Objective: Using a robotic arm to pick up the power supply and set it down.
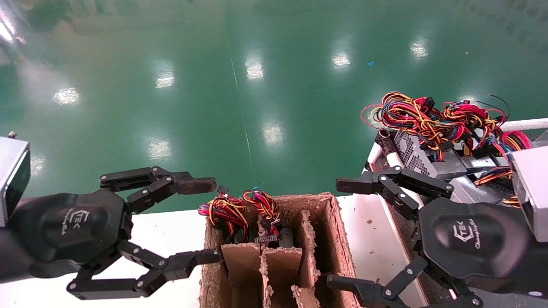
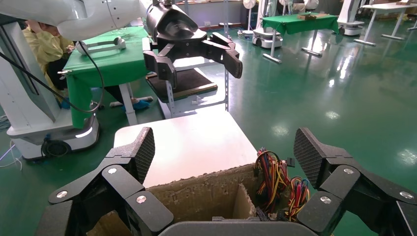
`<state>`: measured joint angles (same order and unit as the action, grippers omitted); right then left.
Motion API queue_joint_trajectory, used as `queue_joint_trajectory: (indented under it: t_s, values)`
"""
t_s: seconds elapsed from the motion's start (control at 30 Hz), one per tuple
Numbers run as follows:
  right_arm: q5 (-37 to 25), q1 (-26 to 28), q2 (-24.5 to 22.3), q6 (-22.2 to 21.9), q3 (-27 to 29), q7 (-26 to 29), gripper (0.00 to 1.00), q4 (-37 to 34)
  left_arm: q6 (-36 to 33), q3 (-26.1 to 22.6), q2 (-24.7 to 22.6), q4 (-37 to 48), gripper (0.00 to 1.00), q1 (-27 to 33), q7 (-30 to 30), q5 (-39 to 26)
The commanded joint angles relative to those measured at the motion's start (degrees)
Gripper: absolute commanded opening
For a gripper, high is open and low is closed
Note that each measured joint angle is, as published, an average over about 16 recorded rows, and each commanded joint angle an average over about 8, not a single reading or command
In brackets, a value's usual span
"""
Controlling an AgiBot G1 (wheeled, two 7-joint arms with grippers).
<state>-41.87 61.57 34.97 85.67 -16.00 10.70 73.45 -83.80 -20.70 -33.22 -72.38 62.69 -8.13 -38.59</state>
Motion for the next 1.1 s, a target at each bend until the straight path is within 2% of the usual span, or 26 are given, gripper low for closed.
queue_joint_trajectory:
  t_s: [0.03, 0.87, 1.1]
  values:
    - [0.0, 0.0, 0.0, 0.0, 0.0, 0.0, 1.0, 0.0, 0.0, 0.0, 0.0, 0.0, 0.0, 0.0, 0.0, 0.0]
    - [-0.31, -0.08, 0.1, -0.37, -0.14, 0.12, 1.0, -0.17, 0.0, 0.0, 0.0, 0.0, 0.0, 0.0, 0.0, 0.0]
    - [-3.95, 0.29, 0.81, -4.46, -1.47, 2.05, 1.0, -0.06, 0.0, -0.01, 0.0, 0.01, 0.86, 0.01, 0.0, 0.0]
